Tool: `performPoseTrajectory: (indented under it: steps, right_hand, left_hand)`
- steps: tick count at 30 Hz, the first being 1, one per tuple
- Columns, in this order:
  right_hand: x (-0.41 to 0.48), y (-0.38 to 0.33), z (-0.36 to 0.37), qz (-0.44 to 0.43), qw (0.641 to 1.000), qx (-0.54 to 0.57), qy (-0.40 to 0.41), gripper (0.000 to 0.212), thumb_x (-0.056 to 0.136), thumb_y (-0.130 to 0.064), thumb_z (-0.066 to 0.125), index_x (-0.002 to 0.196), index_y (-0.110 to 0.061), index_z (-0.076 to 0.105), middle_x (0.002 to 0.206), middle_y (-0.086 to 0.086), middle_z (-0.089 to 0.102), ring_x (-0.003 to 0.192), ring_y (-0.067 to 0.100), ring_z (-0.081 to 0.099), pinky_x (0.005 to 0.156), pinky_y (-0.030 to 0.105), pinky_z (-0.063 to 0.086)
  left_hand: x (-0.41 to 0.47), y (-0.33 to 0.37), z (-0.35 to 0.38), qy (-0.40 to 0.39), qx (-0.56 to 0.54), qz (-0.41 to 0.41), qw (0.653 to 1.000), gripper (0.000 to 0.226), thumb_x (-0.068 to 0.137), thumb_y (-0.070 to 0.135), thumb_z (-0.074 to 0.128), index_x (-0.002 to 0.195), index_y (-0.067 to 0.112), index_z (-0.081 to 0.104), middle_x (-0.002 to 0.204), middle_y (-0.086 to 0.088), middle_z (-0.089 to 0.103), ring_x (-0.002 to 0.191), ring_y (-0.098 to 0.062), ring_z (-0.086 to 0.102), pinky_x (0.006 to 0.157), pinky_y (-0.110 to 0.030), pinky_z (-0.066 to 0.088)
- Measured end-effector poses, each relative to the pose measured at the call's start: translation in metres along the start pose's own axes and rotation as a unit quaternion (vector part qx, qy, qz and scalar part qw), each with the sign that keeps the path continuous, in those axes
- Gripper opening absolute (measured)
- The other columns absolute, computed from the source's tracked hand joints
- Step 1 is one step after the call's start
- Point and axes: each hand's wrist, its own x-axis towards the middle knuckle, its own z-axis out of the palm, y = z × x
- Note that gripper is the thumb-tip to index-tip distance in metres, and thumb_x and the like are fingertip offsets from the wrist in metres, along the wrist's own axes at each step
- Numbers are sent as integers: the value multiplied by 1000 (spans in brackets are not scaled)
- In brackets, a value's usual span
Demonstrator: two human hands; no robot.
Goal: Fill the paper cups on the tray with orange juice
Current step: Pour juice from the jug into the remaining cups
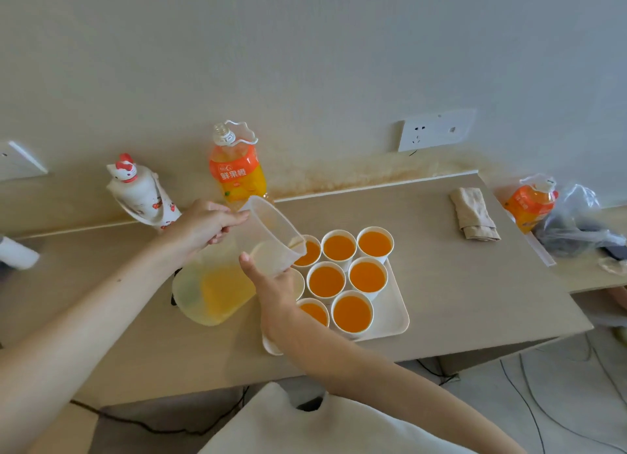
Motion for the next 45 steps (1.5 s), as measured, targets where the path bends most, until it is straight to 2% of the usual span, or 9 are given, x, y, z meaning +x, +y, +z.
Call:
performPoseTrajectory:
  steps: [3,9,14,20,22,25,34,40,45]
  right_hand:
    - [-8,16,10,54,998,-5,-32,113,43,-60,88,140,-29,39,127,-4,62,120,17,57,108,45,43]
    - [-16,42,16,93,993,33,-60,117,33,-60,94,136,-30,48,123,-3,67,118,21,60,106,49,44]
    - [-24,46,11,110,990,52,-75,85,55,-42,92,129,-19,58,116,5,71,111,25,65,102,50,48]
    - [-31,44,4,171,983,30,-62,47,79,-33,79,120,-21,60,109,1,70,93,15,67,69,24,54]
    - [-33,43,4,171,983,34,-60,52,75,-36,81,120,-21,60,112,3,70,99,19,67,81,31,57]
    - [-31,47,7,166,984,37,-52,87,48,-52,92,123,-23,60,115,3,71,108,25,66,99,46,51]
    - [-29,49,10,161,984,57,-42,112,26,-61,93,125,-20,60,118,6,70,113,31,63,99,51,50]
    - [-29,48,5,162,980,91,-75,78,59,-42,83,128,-14,58,120,11,69,110,30,66,100,49,50]
    - [-30,51,6,168,980,85,-70,79,55,-47,85,124,-17,60,119,9,69,117,37,60,103,53,46]
  left_hand:
    - [-8,-17,-8,7,22,-8,1000,41,86,29,70,57,14,45,45,2,33,40,-12,27,49,-26,23]
    - [-21,-41,-11,26,39,-35,998,40,85,28,70,58,9,49,41,5,35,44,-14,28,52,-26,25]
    - [-25,-53,-11,28,54,-52,997,45,85,30,71,55,10,43,48,-1,32,46,-16,27,53,-29,24]
    - [-26,-54,-5,26,76,-70,994,43,85,30,70,57,11,43,47,1,33,47,-16,29,56,-29,26]
    - [-25,-53,-3,26,84,-74,993,43,85,32,70,58,11,43,46,2,33,47,-16,29,56,-29,26]
    - [-22,-52,0,32,95,-82,992,46,83,33,71,56,12,41,46,3,33,48,-17,30,57,-29,26]
    - [-19,-46,4,31,109,-92,989,45,83,35,71,57,14,41,50,2,36,48,-16,30,57,-30,25]
    - [-17,-44,4,30,116,-99,988,44,83,36,72,57,14,44,53,2,39,50,-16,33,55,-29,26]
    - [-18,-42,6,35,124,-102,986,43,83,37,72,57,14,47,55,2,41,51,-14,36,54,-28,27]
